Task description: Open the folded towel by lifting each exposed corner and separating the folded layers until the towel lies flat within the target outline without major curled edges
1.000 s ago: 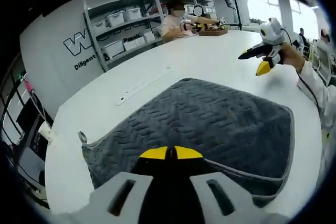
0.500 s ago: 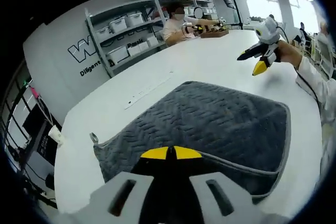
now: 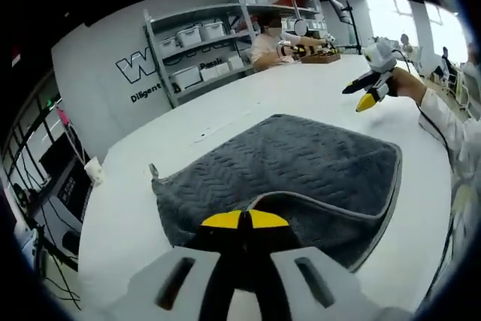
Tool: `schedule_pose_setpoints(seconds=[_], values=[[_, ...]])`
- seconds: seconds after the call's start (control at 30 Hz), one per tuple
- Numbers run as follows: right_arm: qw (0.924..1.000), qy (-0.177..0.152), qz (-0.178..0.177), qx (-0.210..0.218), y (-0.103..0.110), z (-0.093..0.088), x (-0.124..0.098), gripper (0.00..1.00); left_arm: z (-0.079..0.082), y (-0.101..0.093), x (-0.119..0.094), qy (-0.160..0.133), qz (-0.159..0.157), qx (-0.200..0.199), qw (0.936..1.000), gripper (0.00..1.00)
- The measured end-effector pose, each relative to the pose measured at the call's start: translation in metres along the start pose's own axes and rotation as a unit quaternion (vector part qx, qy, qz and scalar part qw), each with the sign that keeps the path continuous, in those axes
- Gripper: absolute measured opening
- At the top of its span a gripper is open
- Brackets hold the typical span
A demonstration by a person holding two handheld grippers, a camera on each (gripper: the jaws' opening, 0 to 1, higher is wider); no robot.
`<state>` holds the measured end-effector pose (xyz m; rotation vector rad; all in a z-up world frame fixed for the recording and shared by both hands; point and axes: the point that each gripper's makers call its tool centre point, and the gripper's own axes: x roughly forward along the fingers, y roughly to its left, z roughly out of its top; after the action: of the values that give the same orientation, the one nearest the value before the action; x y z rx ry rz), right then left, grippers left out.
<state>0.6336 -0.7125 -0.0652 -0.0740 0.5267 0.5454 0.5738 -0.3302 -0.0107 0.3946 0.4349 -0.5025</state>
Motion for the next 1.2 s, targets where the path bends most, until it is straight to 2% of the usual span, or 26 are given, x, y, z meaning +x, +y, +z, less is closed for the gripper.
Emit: schedule_pose_setpoints(seconds=[0.2, 0.73, 0.97, 1.2], values=[[1.0000, 0.005, -0.001, -0.003, 0.000, -0.002, 0.001, 0.96, -0.023, 0.006, -0.017, 0.008, 0.011, -0.019, 0.9997, 0.00], [0.9995, 0.025, -0.005, -0.020, 0.002, -0.008, 0.004, 0.96, -0.080, 0.010, -0.043, 0.045, 0.012, -0.060, 0.9971, 0.00], [0.9992, 0.032, -0.005, -0.023, 0.003, -0.012, 0.005, 0.96, -0.075, 0.004, -0.044, 0.034, 0.005, -0.066, 0.9973, 0.00], [0.9993, 0.031, -0.005, -0.022, 0.003, -0.012, 0.005, 0.96, -0.052, 0.010, -0.040, -0.001, 0.015, -0.064, 0.9978, 0.01]])
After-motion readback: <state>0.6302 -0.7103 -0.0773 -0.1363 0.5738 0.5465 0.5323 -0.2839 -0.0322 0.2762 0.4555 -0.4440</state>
